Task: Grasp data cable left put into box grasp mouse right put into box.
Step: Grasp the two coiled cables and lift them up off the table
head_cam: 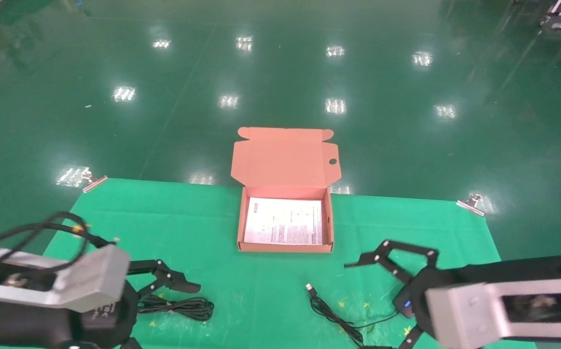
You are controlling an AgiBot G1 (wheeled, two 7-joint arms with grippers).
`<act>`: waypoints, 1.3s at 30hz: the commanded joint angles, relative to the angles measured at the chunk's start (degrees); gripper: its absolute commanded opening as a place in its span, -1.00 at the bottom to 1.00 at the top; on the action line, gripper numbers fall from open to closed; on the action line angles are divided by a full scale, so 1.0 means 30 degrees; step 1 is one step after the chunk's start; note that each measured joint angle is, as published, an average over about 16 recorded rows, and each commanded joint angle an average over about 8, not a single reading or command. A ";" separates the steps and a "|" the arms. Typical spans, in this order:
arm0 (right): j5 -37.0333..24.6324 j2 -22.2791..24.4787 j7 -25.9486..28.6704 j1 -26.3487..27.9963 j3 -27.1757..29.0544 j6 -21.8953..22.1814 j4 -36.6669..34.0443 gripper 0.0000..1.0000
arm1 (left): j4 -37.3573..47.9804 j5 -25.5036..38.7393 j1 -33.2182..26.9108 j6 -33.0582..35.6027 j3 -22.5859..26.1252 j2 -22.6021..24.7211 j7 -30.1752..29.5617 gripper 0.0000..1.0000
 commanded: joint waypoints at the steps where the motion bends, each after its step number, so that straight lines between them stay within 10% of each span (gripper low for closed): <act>1: -0.1022 -0.0240 -0.0814 0.0485 -0.0582 -0.0168 0.0035 1.00 | -0.0103 0.1044 -0.0711 0.0019 0.0852 0.0166 -0.0113 1.00; 19: -0.7469 -0.1953 -0.3108 0.0451 -0.4176 0.2142 -0.0041 1.00 | 0.1054 0.9660 -0.3240 -0.1275 0.6578 0.3418 -0.1293 1.00; 39: -1.2100 -0.4412 0.3902 -0.1989 -0.5281 0.5540 -0.1178 1.00 | 0.8352 1.0364 -0.1756 -0.5333 0.6520 0.5975 -0.0547 1.00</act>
